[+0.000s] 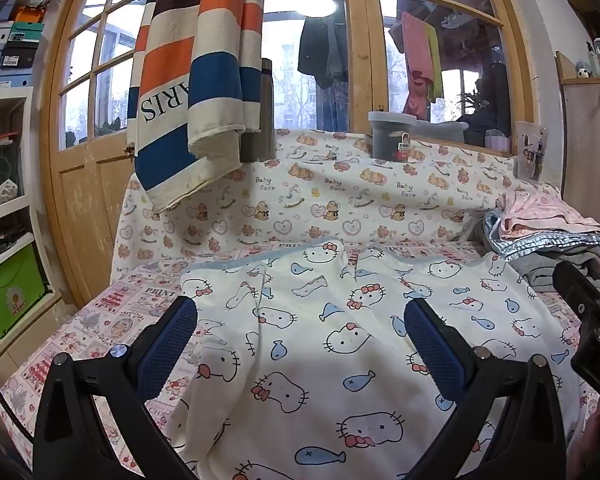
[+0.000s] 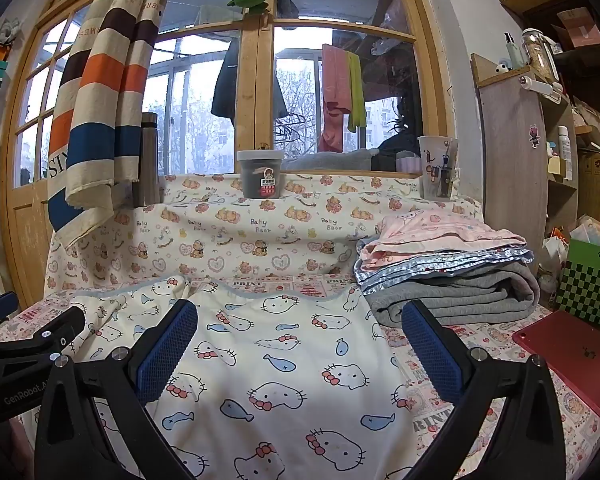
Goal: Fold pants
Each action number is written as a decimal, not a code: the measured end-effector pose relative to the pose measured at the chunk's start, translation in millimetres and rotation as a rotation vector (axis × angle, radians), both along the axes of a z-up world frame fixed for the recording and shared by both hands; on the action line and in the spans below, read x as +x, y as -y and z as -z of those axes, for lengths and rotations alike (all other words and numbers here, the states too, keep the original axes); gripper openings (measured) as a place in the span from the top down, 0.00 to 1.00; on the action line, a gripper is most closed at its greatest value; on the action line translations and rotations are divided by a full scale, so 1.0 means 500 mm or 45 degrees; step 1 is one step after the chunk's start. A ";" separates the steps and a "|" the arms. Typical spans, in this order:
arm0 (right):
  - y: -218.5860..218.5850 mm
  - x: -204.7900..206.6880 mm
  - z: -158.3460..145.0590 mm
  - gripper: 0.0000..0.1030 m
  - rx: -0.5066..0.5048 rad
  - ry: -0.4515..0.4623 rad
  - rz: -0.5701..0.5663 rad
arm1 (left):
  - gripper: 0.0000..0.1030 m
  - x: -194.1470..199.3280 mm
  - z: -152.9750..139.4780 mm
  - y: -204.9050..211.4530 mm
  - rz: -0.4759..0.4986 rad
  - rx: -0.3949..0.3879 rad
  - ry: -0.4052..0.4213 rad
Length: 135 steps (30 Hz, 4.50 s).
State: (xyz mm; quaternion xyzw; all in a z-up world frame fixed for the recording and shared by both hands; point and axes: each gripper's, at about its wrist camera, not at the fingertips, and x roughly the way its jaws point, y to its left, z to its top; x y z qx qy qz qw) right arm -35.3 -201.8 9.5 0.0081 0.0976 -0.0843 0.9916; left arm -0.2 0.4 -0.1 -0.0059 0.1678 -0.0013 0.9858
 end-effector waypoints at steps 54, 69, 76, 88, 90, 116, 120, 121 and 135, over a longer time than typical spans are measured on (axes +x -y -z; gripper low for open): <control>-0.002 0.004 0.003 0.01 0.000 -0.012 0.000 | 0.00 0.005 0.002 0.003 -0.004 0.012 -0.017; -0.002 0.000 0.002 0.01 0.000 -0.007 -0.001 | 0.00 0.005 0.005 0.004 -0.004 0.012 -0.017; -0.002 -0.001 0.001 0.01 0.001 -0.007 0.000 | 0.00 0.004 0.004 0.009 0.010 0.013 -0.016; -0.002 -0.003 0.001 0.01 0.000 -0.007 -0.002 | 0.00 0.002 0.003 0.010 0.009 0.013 -0.015; -0.002 -0.003 0.001 0.01 0.000 -0.007 -0.002 | 0.00 0.002 0.003 0.010 0.010 0.014 -0.015; -0.003 -0.004 0.000 0.00 0.000 -0.005 -0.002 | 0.00 -0.002 -0.003 0.011 0.013 0.020 -0.008; -0.003 -0.002 0.001 0.01 0.000 -0.004 -0.003 | 0.00 -0.004 -0.003 0.011 0.015 0.012 -0.002; -0.003 -0.001 0.002 0.01 0.000 -0.006 -0.003 | 0.00 -0.005 -0.004 0.010 0.015 0.008 0.005; 0.016 0.016 0.004 0.01 0.091 -0.053 -0.078 | 0.00 -0.091 -0.036 -0.081 -0.120 0.038 0.098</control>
